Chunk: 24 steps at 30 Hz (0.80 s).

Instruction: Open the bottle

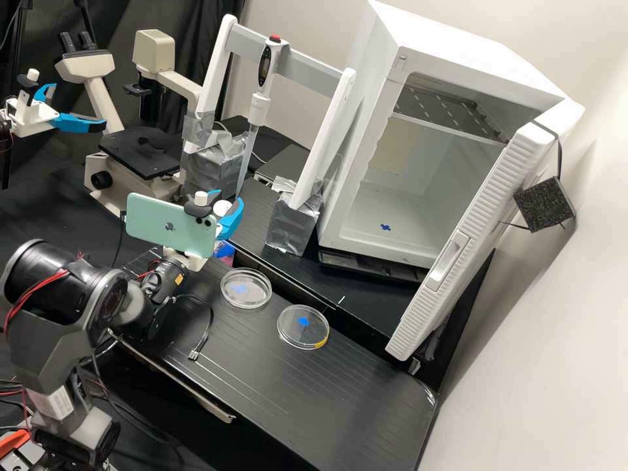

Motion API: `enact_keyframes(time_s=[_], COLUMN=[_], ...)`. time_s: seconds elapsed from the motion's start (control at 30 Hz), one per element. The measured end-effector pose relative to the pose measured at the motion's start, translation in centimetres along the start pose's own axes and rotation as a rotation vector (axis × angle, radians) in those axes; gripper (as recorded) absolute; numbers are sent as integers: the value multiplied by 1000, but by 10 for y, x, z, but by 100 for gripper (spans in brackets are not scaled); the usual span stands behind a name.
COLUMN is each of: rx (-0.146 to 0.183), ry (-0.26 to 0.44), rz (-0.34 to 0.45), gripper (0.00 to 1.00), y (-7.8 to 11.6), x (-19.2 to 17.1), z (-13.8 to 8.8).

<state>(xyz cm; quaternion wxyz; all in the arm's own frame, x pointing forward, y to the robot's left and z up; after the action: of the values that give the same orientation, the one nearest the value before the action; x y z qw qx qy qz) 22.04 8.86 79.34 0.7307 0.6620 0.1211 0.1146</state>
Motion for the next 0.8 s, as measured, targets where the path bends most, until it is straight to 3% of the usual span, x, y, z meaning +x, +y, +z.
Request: enact_keyframes(time_s=[0.3,0.63,0.8], rx=[34,48,28], ry=[-38,-5,2], rz=[-40,-135,-190], gripper=[0,0,0], y=[-4,-21,-32], x=[-38,-59,-59], z=[10,3,2])
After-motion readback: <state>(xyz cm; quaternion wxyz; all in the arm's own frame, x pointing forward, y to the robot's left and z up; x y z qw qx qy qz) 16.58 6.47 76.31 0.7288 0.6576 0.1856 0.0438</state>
